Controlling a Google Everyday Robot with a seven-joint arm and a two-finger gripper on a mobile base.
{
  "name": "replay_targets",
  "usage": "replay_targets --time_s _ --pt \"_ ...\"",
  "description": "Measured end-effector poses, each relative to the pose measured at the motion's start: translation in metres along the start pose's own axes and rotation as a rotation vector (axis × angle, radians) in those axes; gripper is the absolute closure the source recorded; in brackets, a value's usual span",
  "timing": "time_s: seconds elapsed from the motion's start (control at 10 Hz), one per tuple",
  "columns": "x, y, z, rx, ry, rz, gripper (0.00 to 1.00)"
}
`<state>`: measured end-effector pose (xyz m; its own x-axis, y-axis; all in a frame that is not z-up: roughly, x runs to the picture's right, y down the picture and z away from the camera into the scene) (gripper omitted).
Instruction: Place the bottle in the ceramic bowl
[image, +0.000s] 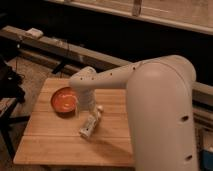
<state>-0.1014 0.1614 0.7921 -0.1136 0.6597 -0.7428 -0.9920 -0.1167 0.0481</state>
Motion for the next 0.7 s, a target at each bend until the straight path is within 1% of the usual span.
replay_targets --time_s 0.2,0.3,0.7 --pt "-0.004 0.001 0.018 0.014 0.028 0.002 0.35" --pt "-0.006 -0.005 0.025 0.024 0.040 0.012 0.35" --pt "-0.007 -0.022 0.041 0.039 0.072 0.047 0.35"
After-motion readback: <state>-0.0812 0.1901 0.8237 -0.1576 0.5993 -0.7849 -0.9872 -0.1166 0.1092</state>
